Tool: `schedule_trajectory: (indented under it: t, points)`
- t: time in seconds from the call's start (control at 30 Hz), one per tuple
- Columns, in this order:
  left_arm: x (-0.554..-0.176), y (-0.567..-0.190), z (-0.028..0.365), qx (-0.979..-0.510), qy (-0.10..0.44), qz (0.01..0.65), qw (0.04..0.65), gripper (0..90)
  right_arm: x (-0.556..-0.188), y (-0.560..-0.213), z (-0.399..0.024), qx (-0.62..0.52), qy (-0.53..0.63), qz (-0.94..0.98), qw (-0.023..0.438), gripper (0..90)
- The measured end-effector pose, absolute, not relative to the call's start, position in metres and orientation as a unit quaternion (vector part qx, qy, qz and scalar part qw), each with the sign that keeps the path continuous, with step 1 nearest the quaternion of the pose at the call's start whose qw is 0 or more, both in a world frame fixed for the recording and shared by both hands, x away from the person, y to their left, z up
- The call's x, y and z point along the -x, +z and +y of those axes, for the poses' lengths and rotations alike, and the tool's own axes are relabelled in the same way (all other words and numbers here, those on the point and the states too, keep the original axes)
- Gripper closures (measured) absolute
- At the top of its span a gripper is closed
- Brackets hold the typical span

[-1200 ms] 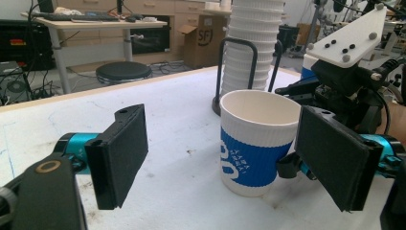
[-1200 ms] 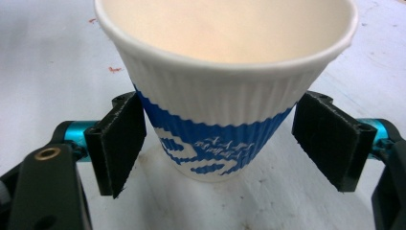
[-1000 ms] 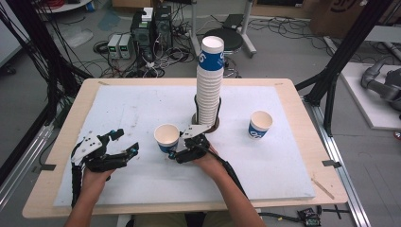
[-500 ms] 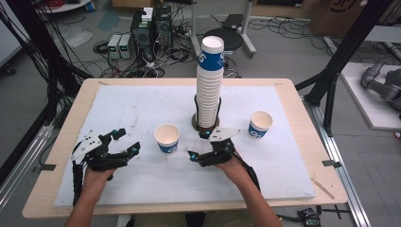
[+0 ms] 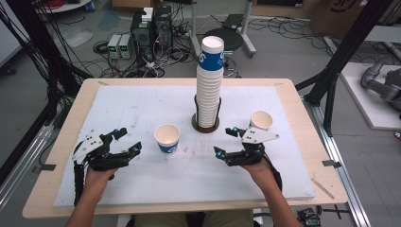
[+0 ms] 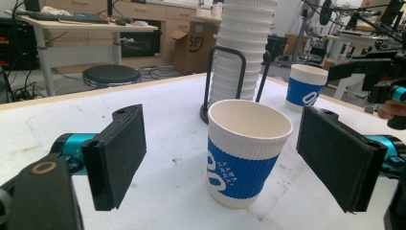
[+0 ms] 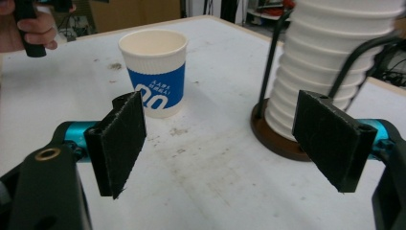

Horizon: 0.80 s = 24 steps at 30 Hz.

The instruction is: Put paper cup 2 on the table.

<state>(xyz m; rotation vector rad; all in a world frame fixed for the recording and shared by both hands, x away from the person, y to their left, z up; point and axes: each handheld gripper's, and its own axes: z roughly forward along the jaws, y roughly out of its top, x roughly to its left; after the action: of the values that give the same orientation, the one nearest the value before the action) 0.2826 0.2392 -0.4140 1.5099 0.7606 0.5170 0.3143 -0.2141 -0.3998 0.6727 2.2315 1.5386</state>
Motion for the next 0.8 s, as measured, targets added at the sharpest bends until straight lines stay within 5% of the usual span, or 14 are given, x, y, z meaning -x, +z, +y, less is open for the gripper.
schedule_trajectory:
  t: [0.8]
  points:
    - [-0.283, -0.411, 0.238, -0.655, 0.239, 0.328, 0.637, 17.4, -0.280, -0.391, -0.297, -0.307, 0.537, 0.740, 0.263, 19.5]
